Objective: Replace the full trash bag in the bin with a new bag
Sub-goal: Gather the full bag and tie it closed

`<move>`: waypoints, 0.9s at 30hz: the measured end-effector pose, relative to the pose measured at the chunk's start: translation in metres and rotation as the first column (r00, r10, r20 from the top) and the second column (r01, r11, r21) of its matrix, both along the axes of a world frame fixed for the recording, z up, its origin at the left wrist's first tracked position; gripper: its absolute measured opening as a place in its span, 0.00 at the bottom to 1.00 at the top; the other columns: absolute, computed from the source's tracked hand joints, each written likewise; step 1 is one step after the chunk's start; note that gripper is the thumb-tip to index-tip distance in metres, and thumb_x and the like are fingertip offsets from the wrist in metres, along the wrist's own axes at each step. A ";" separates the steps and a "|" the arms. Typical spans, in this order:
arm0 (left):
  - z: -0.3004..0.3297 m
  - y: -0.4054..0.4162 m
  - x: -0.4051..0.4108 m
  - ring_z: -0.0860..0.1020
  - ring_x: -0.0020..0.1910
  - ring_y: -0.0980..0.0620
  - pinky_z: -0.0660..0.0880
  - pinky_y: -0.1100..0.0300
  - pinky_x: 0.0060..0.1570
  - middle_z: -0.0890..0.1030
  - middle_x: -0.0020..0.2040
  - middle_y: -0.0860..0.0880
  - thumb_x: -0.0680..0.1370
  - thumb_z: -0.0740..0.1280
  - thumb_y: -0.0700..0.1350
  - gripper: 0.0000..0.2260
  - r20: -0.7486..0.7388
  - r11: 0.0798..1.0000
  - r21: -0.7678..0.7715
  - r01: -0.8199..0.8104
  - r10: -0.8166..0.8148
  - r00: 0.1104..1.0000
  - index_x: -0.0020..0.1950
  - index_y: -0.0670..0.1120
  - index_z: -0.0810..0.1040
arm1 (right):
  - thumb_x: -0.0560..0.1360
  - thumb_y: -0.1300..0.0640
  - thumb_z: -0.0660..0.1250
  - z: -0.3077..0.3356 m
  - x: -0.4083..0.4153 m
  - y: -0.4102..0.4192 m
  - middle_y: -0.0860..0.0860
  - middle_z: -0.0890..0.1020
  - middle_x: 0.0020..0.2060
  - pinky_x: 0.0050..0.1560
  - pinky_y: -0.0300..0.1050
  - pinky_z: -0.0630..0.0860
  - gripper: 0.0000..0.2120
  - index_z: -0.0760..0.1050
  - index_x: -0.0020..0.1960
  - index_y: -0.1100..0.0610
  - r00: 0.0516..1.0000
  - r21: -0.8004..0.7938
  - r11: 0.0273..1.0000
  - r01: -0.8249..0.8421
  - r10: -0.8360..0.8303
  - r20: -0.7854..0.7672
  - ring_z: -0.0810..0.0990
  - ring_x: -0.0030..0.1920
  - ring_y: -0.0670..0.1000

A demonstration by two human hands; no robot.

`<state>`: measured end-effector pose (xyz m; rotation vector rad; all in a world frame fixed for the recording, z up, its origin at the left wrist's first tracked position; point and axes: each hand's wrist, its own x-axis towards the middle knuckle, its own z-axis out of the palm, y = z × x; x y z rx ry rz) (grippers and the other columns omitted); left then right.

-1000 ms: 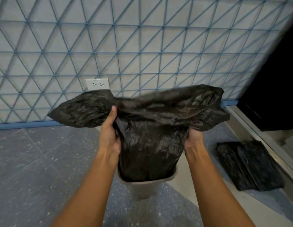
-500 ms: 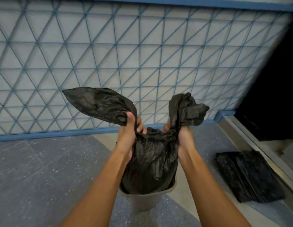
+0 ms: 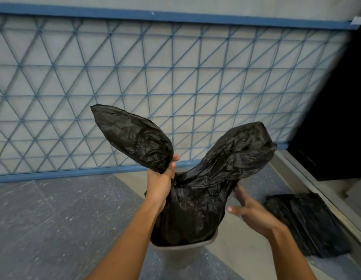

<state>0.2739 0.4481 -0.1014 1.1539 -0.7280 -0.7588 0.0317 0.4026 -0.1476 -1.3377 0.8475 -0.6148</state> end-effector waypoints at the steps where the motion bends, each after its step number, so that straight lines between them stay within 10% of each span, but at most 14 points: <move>1: -0.002 0.000 -0.001 0.73 0.35 0.59 0.71 0.67 0.39 0.82 0.44 0.54 0.77 0.63 0.33 0.12 0.005 1.000 -0.005 0.018 -0.018 1.000 0.43 0.48 0.80 | 0.58 0.52 0.80 -0.001 0.009 0.002 0.45 0.66 0.71 0.72 0.50 0.61 0.52 0.57 0.75 0.52 1.000 -0.007 1.000 -0.018 0.018 -0.024 0.64 0.71 0.46; 7: -0.014 0.003 -0.018 0.81 0.44 0.58 0.74 0.74 0.40 0.83 0.48 0.48 0.76 0.66 0.36 0.05 0.100 0.998 0.059 0.025 -0.031 0.994 0.48 0.44 0.79 | 0.59 0.58 0.80 0.036 0.094 -0.001 0.47 0.85 0.48 0.50 0.40 0.80 0.16 0.84 0.45 0.48 0.955 -0.091 0.970 0.224 -0.200 0.218 0.84 0.49 0.44; 12: -0.012 0.008 -0.018 0.76 0.29 0.61 0.73 0.64 0.38 0.81 0.28 0.55 0.78 0.63 0.37 0.08 -0.150 0.999 0.042 -0.029 0.034 0.988 0.45 0.46 0.80 | 0.70 0.47 0.64 0.049 0.112 0.004 0.59 0.86 0.41 0.47 0.52 0.82 0.17 0.83 0.37 0.61 0.805 0.292 0.944 0.153 -0.290 0.517 0.85 0.43 0.56; 18: -0.003 0.011 -0.001 0.73 0.26 0.53 0.77 0.56 0.40 0.65 0.22 0.53 0.81 0.57 0.45 0.07 -0.726 0.996 -0.078 -0.038 -0.031 0.687 0.49 0.47 0.73 | 0.77 0.39 0.54 0.052 0.097 0.005 0.52 0.67 0.17 0.38 0.45 0.75 0.31 0.63 0.20 0.55 0.695 0.417 0.884 0.212 -0.436 0.571 0.75 0.23 0.51; 22: 0.021 0.009 -0.004 0.60 0.17 0.57 0.71 0.64 0.23 0.60 0.19 0.53 0.82 0.55 0.47 0.10 -0.497 0.996 -0.089 0.006 -0.049 0.866 0.45 0.46 0.71 | 0.80 0.44 0.52 0.084 0.104 -0.001 0.48 0.58 0.14 0.18 0.35 0.58 0.31 0.59 0.20 0.55 0.726 0.288 0.919 0.268 -0.389 0.567 0.56 0.14 0.44; 27: 0.061 -0.001 -0.002 0.59 0.17 0.58 0.61 0.67 0.19 0.62 0.20 0.53 0.81 0.56 0.47 0.11 -0.011 0.982 -0.149 0.112 -0.115 0.993 0.42 0.50 0.75 | 0.82 0.49 0.51 0.120 0.114 -0.016 0.47 0.60 0.14 0.18 0.29 0.54 0.29 0.63 0.23 0.54 0.807 0.111 0.936 0.335 -0.346 0.478 0.57 0.12 0.44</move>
